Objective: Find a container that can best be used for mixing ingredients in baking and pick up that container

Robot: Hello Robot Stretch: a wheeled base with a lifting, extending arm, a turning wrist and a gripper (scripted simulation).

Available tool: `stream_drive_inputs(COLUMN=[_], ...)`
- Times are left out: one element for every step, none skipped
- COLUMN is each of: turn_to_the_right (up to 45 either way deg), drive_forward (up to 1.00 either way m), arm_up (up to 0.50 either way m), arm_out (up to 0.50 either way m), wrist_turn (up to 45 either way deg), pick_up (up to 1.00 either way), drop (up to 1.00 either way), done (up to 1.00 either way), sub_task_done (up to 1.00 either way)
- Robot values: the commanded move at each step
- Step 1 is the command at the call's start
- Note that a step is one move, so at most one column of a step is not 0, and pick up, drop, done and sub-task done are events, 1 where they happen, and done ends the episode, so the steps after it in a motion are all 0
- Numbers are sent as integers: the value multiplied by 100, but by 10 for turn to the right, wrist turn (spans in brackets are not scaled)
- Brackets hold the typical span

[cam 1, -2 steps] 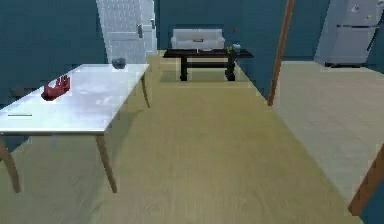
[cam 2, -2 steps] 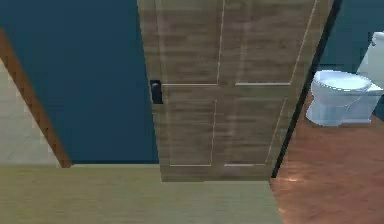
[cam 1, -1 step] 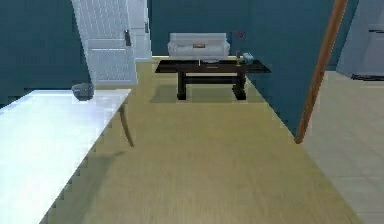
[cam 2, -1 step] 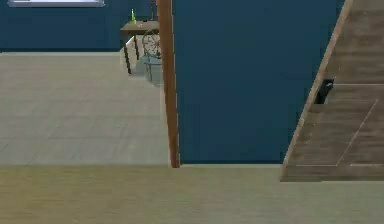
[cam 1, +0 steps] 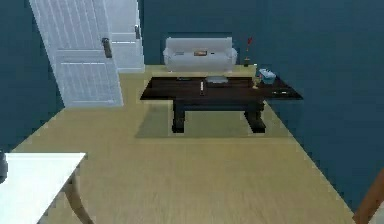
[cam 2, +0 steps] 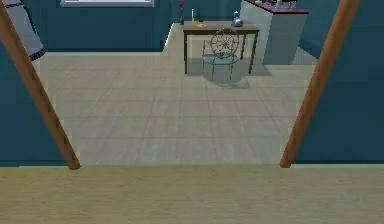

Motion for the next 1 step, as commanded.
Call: stream_drive_inputs(turn_to_the_right=[-30], drive_forward=[0], arm_up=[0], arm_out=[0], wrist_turn=[0], pick_up=[0], drop=[0], done=[0], sub_task_done=[0])
